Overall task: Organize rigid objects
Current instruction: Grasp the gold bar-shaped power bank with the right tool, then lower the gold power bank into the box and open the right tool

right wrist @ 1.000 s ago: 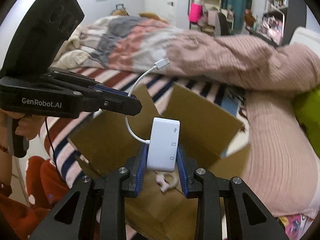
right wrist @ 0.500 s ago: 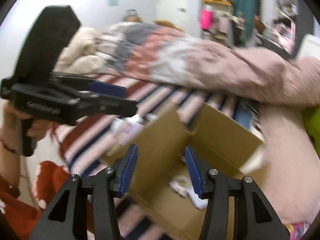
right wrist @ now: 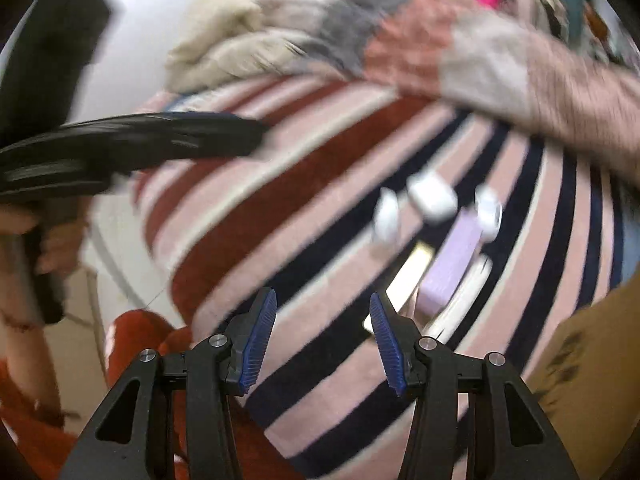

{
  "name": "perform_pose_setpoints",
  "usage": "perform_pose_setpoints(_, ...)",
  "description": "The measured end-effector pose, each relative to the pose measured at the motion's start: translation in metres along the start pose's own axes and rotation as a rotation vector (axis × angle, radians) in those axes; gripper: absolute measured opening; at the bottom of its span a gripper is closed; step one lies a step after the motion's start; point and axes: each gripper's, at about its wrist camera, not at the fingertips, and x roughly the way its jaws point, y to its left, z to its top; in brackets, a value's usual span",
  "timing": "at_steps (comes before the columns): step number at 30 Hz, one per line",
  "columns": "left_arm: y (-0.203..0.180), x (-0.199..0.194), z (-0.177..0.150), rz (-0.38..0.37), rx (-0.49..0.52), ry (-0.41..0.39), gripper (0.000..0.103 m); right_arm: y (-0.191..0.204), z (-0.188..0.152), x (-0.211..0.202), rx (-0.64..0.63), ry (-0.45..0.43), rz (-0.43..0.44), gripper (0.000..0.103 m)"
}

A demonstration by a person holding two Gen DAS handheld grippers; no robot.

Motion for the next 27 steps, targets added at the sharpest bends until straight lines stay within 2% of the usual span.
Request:
perform_pose_setpoints(3,0.011,0.009,-0.011,0.0,-0.018,0.022,0.063,-0.015,-0.012,0.029,0.123,0.013,-0.097,0.043)
perform_pose_setpoints(8,0.017,0.016,-0.017,-0.004,-0.025,0.033,0.063,-0.03,-0.02,0.05,0.243,-0.032,-0.216,0.022)
perform_pose_setpoints(11,0.016,0.014,-0.017,-0.009,-0.025,0.03,0.063,-0.035,-0.02,0.052,0.264,-0.034,-0.222,0.014)
perform_pose_setpoints(14,0.012,0.015,-0.015,-0.015,-0.023,0.025,0.063,-0.027,-0.025,0.039,0.196,-0.003,-0.202,0.014)
perform_pose_setpoints(16,0.009,0.015,-0.014,-0.021,-0.021,0.023,0.063,-0.025,-0.035,0.028,0.152,0.051,-0.152,0.014)
perform_pose_setpoints(18,0.005,0.015,-0.014,-0.023,-0.019,0.025,0.063,-0.027,-0.041,0.027,0.148,0.08,-0.134,0.014)
perform_pose_setpoints(20,0.003,0.015,-0.014,-0.012,-0.015,0.034,0.063,-0.03,-0.044,0.028,0.157,0.055,-0.142,0.022)
perform_pose_setpoints(24,0.001,0.013,-0.016,0.008,-0.011,0.047,0.063,-0.032,-0.038,0.041,0.146,0.022,-0.151,0.022)
perform_pose_setpoints(26,0.0,0.011,-0.017,0.006,-0.007,0.048,0.063,-0.029,-0.033,0.049,0.127,0.032,-0.173,0.014)
perform_pose_setpoints(27,-0.002,0.009,-0.017,-0.002,-0.002,0.049,0.063,-0.026,-0.032,0.05,0.113,0.031,-0.183,0.014)
